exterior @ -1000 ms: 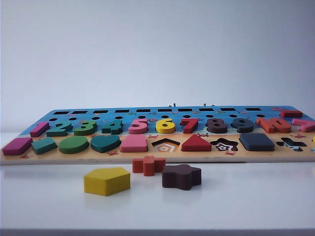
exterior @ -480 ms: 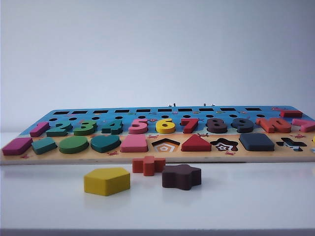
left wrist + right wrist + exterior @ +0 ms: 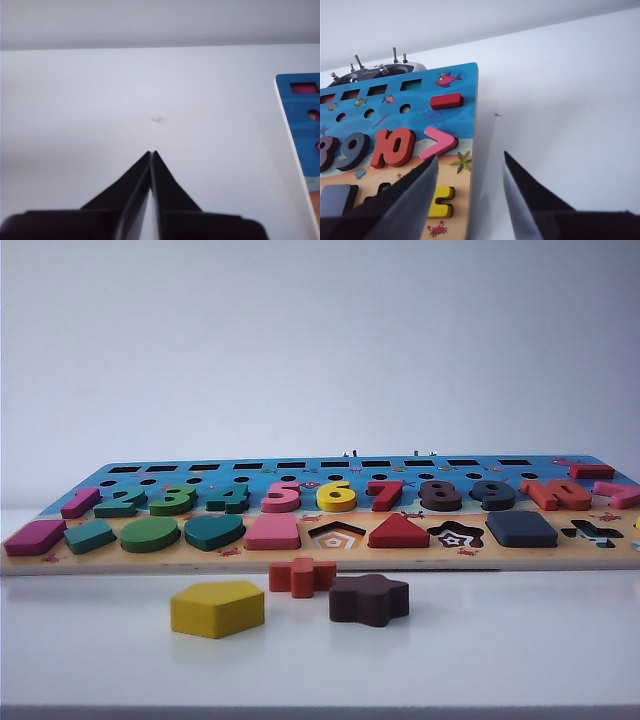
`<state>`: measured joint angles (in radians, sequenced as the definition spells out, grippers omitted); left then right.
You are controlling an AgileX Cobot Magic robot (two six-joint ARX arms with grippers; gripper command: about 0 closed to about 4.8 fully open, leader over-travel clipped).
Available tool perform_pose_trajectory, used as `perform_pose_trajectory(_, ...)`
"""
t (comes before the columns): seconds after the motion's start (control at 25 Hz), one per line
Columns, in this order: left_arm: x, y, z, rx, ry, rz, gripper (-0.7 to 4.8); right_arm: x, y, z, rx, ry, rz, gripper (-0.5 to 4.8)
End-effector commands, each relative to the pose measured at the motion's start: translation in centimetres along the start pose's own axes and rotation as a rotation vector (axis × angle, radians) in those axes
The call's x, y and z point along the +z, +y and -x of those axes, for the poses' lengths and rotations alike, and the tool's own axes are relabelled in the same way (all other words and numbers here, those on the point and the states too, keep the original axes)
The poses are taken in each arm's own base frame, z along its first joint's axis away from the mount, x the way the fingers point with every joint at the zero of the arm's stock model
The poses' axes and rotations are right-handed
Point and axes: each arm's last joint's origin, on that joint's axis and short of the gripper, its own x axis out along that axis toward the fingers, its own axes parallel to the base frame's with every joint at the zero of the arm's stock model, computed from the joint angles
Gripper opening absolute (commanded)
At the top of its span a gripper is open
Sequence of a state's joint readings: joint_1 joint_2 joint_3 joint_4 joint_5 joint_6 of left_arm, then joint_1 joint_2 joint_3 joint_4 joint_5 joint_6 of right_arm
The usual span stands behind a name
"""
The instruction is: Insert the cube into the slot.
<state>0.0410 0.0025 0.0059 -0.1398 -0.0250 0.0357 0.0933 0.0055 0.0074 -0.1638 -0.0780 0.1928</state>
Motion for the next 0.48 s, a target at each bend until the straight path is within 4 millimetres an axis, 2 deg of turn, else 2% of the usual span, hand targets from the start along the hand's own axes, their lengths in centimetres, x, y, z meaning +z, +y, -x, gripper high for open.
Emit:
perform_pose_trajectory(0.04,0.06,0.0,0.0,-0.001,-0.008,0.003,0.07,0.01,0.0,0.02,0.001,-0.001,0.0,2.38)
perform_pose_trajectory(0.48,0.06,0.0,0.0,0.0,-0.008,0.003,0.07,0.34,0.06,0.02,0.006,-0.036,0.009,2.38)
